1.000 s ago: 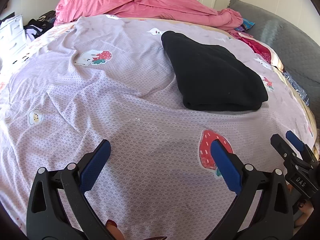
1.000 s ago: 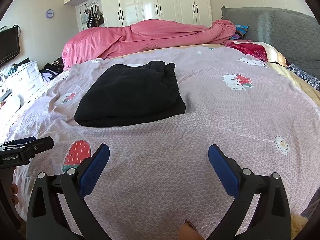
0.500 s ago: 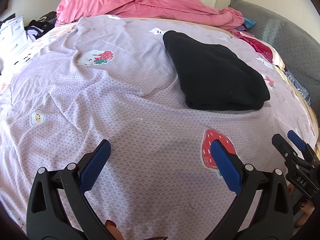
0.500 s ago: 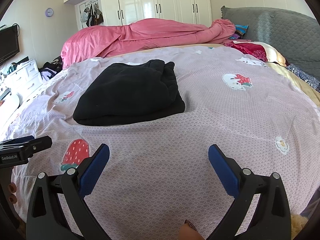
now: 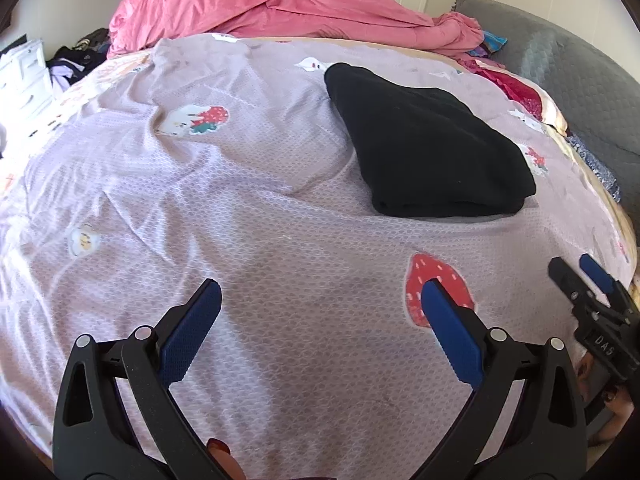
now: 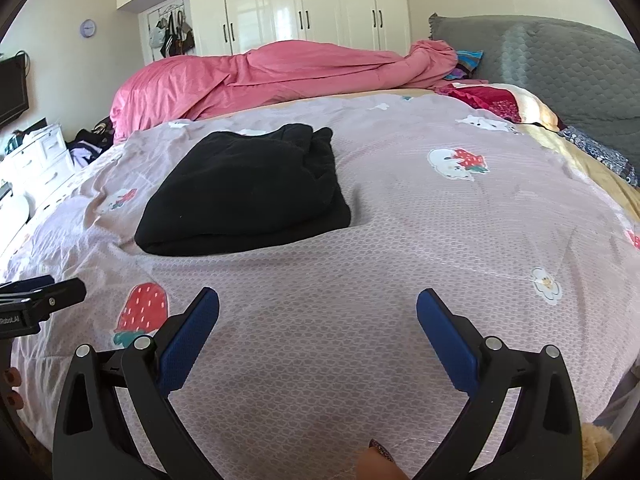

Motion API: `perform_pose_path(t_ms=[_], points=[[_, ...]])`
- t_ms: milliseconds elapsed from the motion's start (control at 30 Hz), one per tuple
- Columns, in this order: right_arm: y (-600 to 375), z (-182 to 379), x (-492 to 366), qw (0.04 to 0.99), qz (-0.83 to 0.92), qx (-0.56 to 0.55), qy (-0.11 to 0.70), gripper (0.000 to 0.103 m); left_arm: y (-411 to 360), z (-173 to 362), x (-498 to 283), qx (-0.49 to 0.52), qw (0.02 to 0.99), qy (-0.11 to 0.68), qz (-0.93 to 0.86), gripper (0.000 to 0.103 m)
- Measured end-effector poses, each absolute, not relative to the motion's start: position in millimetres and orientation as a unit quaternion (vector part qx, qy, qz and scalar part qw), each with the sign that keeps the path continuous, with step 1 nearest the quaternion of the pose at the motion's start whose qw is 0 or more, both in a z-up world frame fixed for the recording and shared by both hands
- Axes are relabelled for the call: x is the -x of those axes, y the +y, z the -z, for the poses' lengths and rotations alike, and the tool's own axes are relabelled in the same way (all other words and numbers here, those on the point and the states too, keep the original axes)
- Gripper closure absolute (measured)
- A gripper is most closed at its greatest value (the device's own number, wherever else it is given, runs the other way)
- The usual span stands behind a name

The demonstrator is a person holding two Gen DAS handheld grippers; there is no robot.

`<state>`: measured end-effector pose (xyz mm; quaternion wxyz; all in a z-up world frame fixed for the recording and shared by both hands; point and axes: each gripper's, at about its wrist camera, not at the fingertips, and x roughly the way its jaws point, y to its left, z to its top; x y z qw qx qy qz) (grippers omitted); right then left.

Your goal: Fold small clothes

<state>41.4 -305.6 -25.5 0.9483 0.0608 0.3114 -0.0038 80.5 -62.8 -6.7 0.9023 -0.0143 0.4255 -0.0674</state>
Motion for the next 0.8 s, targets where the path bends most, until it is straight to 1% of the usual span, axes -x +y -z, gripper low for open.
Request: perform_pose_path(t_ms=[167,300,400,500,633,800], points=[[-318,15,-31,0.95,0.02,-0.077,0.303,0.004,-50,1,-78,0.019,0.903,0.424,0.066,0.009],[-347,-4,-9,0.949,0.058,-0.106,0.292,0.004,-30,-4,-77,0.02,0.906,0.42,0.053,0.009],[-380,-19,17,0.945,0.104,-0.129,0.281,0.004,-4,-11,-78,0.025,0.908,0.417,0.037,0.009],[-435,-28,55,0.926,0.208,-0.139,0.283,0.004,45,-22,-85,0.033,0.912,0.408,-0.005,0.009],[-538,-18,133,0.858,0.389,-0.171,0.289,0.004,127,-28,-101,0.046,0.906,0.412,-0.084,0.009],[-658,31,221,0.726,0.562,-0.21,0.336,0.004,241,-34,-128,0.063,0.884,0.414,-0.205,0.009]])
